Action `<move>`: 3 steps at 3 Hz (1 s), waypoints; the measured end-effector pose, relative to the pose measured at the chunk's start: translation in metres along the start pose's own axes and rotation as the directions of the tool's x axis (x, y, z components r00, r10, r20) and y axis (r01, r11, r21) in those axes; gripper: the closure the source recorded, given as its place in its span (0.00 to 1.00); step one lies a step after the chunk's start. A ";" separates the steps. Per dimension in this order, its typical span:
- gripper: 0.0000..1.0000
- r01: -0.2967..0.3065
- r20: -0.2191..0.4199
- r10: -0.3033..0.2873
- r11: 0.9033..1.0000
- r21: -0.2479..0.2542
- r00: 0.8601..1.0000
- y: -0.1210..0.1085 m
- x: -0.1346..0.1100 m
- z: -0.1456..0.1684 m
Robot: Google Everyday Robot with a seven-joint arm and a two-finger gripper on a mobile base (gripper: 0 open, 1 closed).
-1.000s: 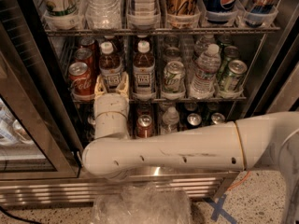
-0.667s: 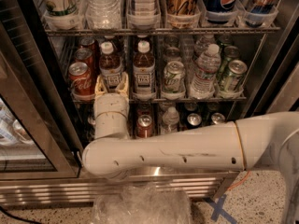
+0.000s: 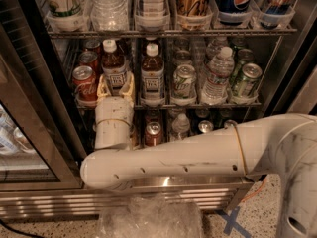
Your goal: Pick blue plastic bottle from middle shelf of fridge
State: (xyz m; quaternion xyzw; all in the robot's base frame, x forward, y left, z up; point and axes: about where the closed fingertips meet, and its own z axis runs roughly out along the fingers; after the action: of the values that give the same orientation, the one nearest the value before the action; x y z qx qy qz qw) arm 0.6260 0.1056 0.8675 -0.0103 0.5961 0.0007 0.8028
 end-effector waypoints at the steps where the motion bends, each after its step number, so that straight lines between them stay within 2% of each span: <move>1: 1.00 -0.002 0.038 0.001 1.000 0.021 0.999 -0.002 -0.008 -0.002; 2: 1.00 -0.023 0.082 0.020 0.999 0.026 0.996 0.005 -0.025 -0.018; 3: 1.00 -0.052 0.090 0.051 0.999 0.012 0.995 0.008 -0.034 -0.034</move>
Offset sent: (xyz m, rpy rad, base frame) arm -0.0551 -0.0009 0.0375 0.0760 -0.1608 -0.0723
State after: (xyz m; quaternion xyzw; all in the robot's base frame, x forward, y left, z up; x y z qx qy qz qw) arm 0.5836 0.1137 0.8906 0.0106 0.5595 0.0176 0.8285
